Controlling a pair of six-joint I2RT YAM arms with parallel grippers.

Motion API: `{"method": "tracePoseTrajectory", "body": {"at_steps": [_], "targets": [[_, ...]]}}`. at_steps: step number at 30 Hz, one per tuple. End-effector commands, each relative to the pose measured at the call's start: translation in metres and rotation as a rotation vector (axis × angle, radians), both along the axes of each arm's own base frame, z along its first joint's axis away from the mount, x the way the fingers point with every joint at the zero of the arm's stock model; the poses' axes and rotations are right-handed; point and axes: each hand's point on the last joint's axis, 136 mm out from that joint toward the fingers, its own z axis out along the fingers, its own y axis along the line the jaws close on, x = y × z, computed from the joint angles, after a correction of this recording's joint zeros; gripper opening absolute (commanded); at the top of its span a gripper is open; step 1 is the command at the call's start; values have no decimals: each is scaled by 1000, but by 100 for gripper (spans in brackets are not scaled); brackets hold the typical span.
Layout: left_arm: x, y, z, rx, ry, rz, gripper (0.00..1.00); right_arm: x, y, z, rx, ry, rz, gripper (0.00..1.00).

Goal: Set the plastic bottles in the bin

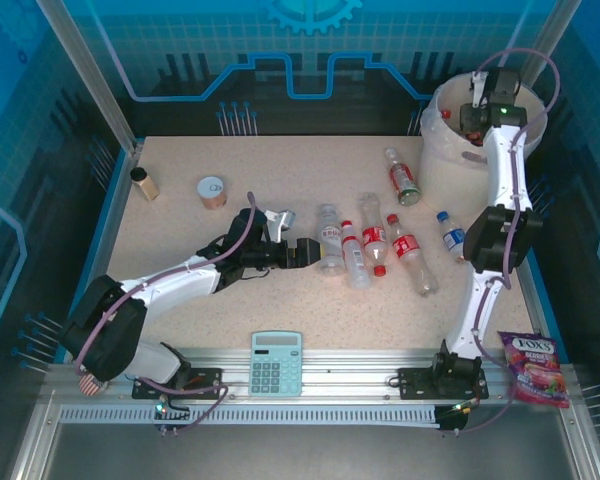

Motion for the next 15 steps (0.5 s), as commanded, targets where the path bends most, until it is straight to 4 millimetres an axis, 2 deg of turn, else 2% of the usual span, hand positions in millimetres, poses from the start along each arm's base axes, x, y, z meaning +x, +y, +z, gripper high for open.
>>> {"method": "tracePoseTrajectory", "body": {"at_steps": [1, 7, 9, 15], "targets": [[1, 2, -2, 9, 12, 12, 99, -9, 11, -30, 110, 92, 10, 45], [2, 1, -5, 12, 18, 12, 99, -15, 12, 2, 121, 38, 11, 74], [2, 1, -8, 18, 25, 13, 99, -18, 13, 14, 123, 18, 12, 81], [3, 1, -14, 26, 40, 19, 99, -33, 24, 60, 144, -65, 42, 92]]}}
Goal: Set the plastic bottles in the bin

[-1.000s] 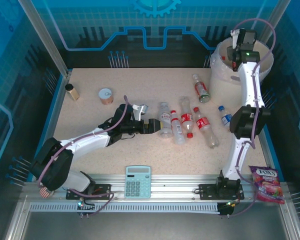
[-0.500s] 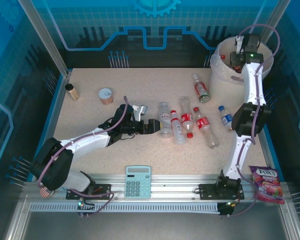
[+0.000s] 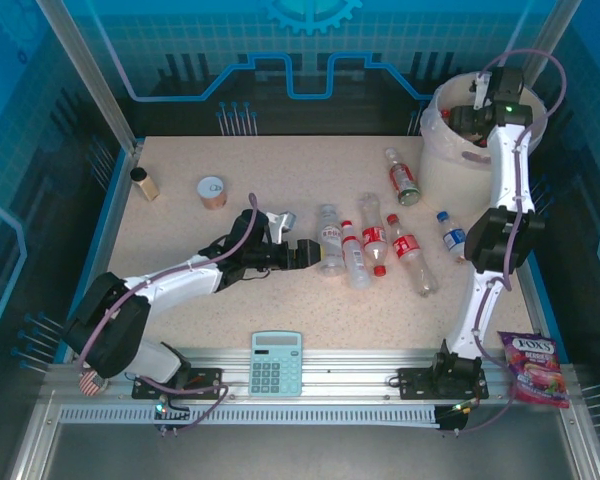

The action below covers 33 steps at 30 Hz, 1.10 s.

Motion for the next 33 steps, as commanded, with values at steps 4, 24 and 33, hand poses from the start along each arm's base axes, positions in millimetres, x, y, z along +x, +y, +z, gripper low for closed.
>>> {"method": "tracePoseTrajectory", "body": {"at_steps": [4, 24, 33], "targets": [[4, 1, -8, 20, 22, 21, 99, -31, 19, 95, 67, -181, 26, 100], [11, -3, -39, 193, 81, 44, 99, -128, 110, 181, 193, -363, 215, 100], [36, -19, -41, 404, 43, 148, 99, -180, 164, 152, 294, -337, 312, 100]]}}
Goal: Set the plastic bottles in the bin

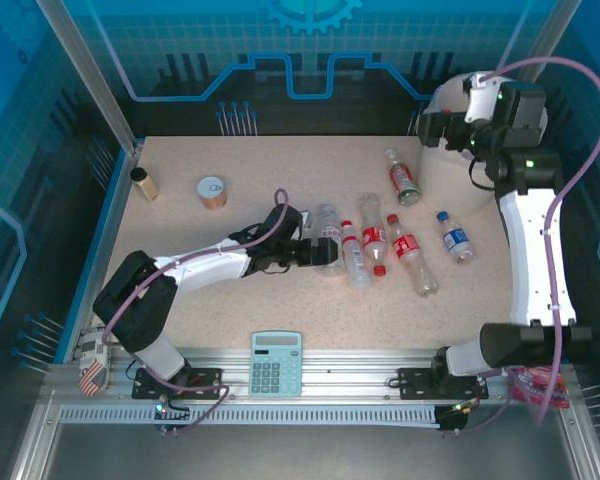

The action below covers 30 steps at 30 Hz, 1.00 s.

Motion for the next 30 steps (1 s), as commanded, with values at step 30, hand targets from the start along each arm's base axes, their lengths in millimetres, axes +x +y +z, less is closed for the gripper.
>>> {"method": "tracePoseTrajectory", "body": {"at_steps": [30], "targets": [[15, -5, -79, 340, 61, 70, 92, -51, 37, -91, 175, 158, 54, 100]]}}
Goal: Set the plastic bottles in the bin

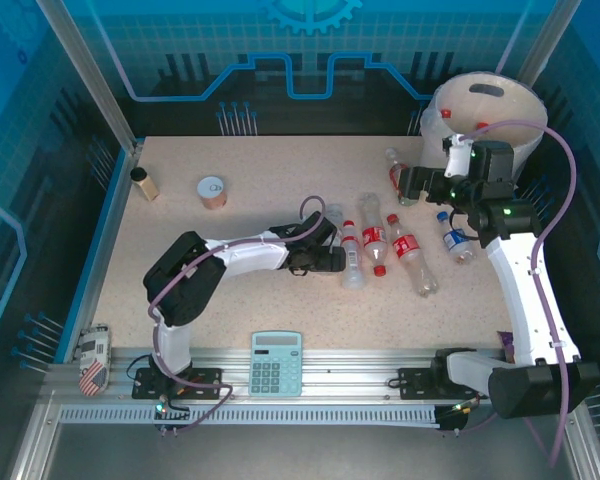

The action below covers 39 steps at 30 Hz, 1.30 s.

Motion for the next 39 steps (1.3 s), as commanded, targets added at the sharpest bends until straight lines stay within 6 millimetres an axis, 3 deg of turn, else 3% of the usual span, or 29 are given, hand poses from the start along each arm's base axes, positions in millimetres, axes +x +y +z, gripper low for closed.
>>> {"method": "tracePoseTrajectory", "body": {"at_steps": [1, 12, 25, 33, 39], "targets": [[2, 1, -9, 23, -2, 1, 91, 1, 8, 6, 30, -28, 23, 100], [5, 1, -6, 27, -43, -31, 72, -6, 8, 0, 19, -1, 30, 100], [0, 11, 45, -59, -163, -37, 65, -9, 23, 10, 85, -15, 101, 100], [-7, 9, 88, -204, -261, -97, 64, -8, 68, 4, 237, 34, 273, 100], [-19, 10, 114, -300, -339, -151, 63, 11, 114, -26, 354, 113, 367, 100]]}}
